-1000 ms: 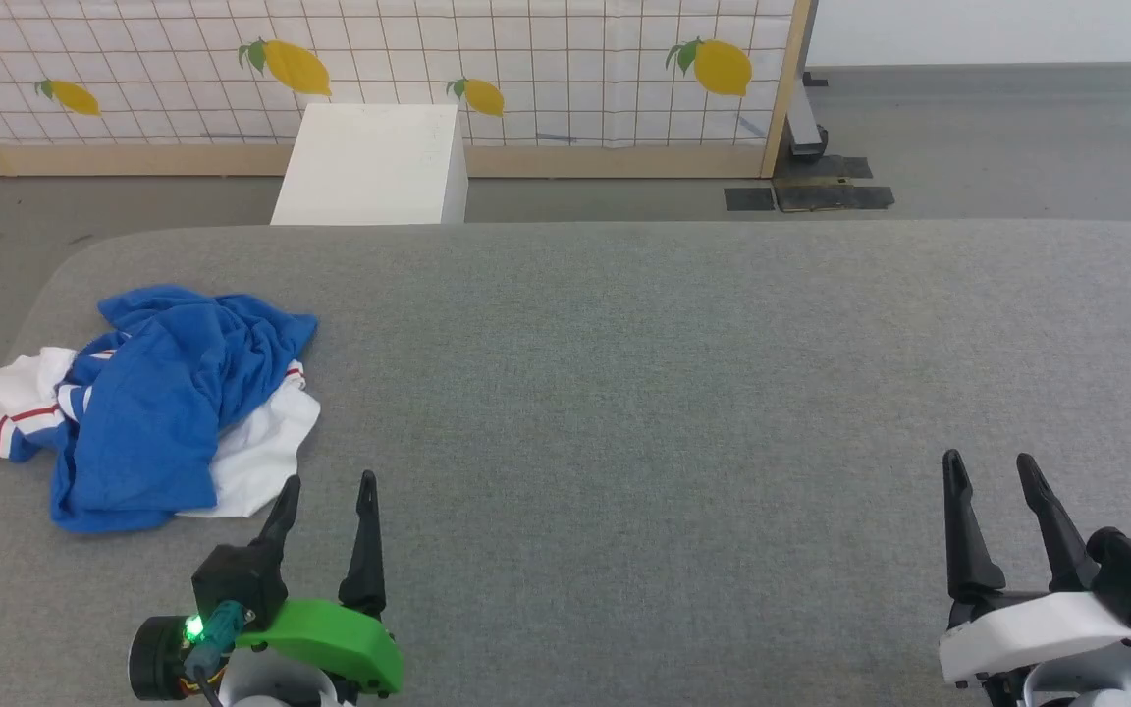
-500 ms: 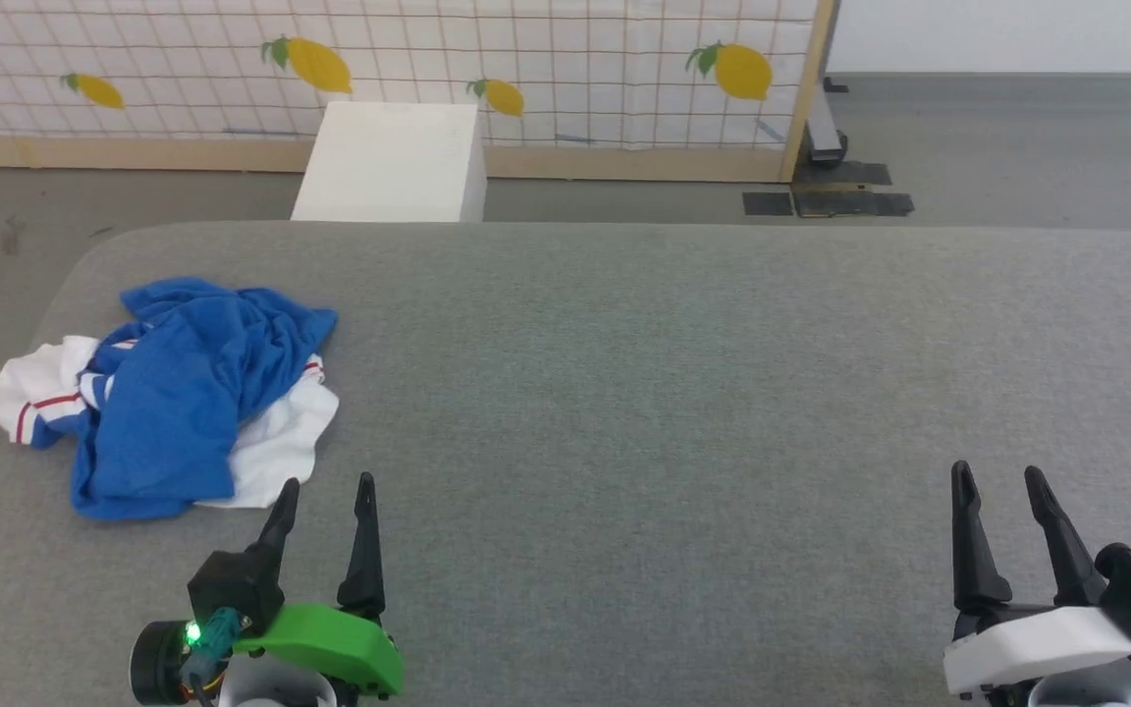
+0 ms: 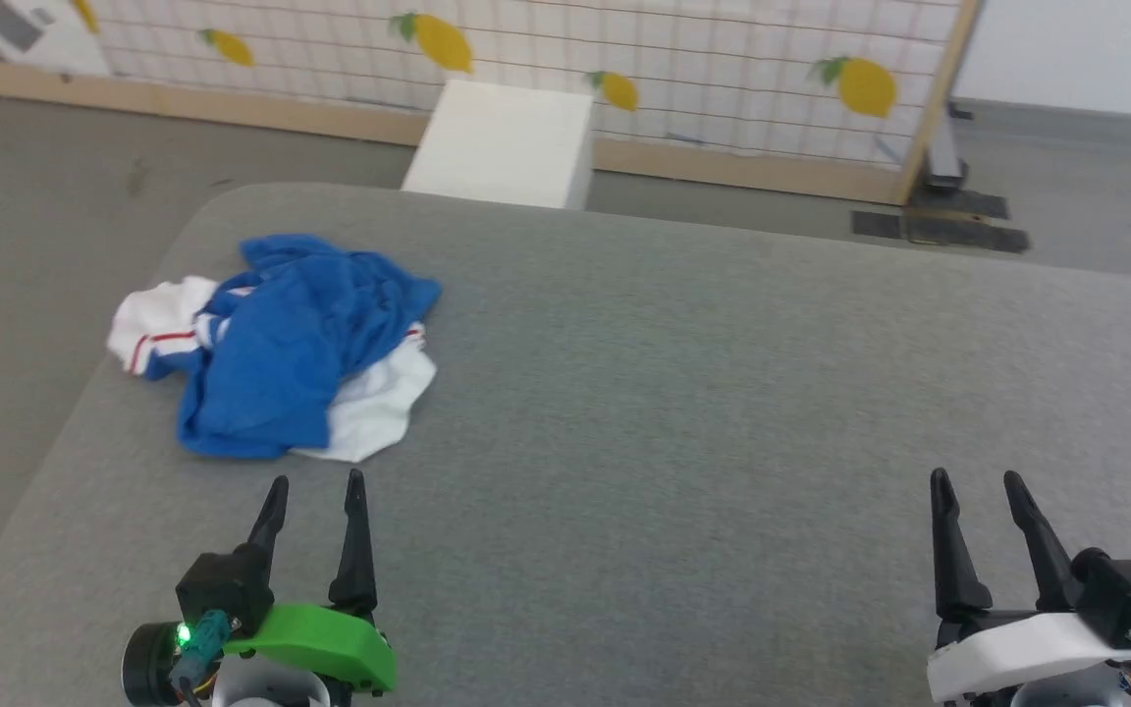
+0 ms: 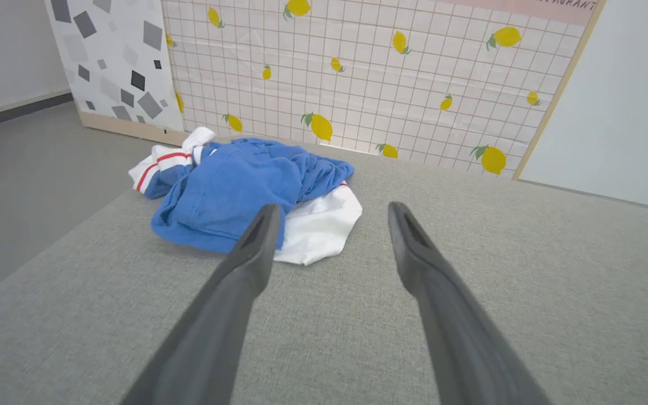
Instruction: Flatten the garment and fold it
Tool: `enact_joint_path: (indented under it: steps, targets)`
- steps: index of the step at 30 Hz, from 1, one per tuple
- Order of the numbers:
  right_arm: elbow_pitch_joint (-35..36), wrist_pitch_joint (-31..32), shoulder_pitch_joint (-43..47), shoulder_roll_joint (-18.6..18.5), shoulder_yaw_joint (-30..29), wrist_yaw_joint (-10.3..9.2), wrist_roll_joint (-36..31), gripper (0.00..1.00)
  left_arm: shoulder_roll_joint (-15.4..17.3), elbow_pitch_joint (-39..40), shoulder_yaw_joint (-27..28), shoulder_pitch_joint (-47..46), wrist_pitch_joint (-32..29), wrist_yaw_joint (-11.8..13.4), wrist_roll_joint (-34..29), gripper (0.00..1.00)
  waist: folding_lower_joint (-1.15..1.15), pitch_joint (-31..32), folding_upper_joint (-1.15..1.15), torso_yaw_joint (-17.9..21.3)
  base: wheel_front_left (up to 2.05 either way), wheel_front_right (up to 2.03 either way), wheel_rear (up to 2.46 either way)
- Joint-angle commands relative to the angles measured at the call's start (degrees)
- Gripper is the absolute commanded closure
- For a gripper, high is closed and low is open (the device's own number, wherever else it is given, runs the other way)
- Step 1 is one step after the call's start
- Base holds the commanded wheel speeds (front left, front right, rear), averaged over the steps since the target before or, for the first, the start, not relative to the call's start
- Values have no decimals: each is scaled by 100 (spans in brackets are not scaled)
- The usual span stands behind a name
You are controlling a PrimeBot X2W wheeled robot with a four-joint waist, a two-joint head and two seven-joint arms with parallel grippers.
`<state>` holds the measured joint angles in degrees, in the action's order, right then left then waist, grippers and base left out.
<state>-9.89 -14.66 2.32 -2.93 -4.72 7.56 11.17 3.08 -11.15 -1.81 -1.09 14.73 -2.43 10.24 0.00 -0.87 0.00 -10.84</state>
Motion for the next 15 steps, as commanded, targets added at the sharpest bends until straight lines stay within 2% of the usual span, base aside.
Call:
enact_joint_path:
  steps: [1,15]
  targets:
    - [-14,-34,36,5,27,-8,-17,0,-21,20,13,0,27,9,50,0,0,12,0,-386,0,0,0]
    - [-115,-34,-20,5,394,-8,-95,0,-21,34,47,79,27,37,59,0,0,33,0,-1424,0,0,0]
